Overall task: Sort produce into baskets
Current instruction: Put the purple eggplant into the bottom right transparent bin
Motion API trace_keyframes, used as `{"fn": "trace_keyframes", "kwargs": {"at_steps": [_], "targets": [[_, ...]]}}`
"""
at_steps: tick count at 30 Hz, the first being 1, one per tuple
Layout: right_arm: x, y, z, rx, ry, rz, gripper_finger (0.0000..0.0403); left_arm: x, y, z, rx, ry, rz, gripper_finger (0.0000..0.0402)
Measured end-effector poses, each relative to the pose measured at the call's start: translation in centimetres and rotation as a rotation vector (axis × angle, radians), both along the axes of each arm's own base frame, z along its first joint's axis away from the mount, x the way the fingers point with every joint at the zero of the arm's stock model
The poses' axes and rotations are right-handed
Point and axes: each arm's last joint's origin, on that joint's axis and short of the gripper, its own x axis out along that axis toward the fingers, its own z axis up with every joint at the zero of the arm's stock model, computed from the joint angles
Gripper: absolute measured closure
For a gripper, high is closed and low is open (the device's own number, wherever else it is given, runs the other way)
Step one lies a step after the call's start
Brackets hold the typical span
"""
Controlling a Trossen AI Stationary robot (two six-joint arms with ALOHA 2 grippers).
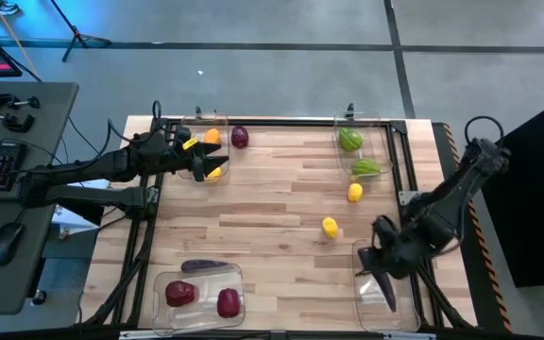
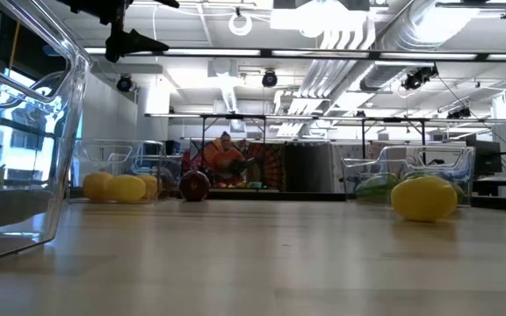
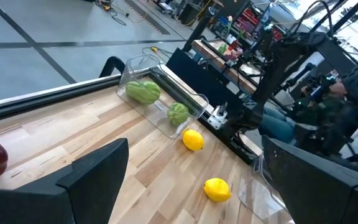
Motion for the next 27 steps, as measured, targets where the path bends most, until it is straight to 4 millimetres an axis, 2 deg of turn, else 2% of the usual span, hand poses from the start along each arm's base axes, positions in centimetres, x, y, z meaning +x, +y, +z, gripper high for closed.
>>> {"fn": "trace_keyframes", "kwargs": {"at_steps": [4,14,19,22,27], "targets": [[-1.1,0.7,-1.2,0.022,0.048,-0.093,0.0249,0.0,0.0,0.0,0.000,0.000,0.000,0.0039],[-0.7,1.2,-2.2,0.044,-0.007,-0.006,0.0238,0.0,0.0,0.0,-0.020,-0.007,0.004,0.0039],[-1.0,1.2,-2.3,0.075,0.054,-0.009,0.0229,0.0,0.0,0.0,-0.026,-0.009,0.005,0.0039],[-1.1,1.1,-2.4,0.076,0.075,-0.010,0.0194,0.0,0.0,0.0,-0.026,-0.010,0.005,0.0039],[-1.1,1.1,-2.3,0.078,0.079,-0.011,0.0095,0.0,0.0,0.0,-0.027,-0.011,0.005,0.0039]]}}
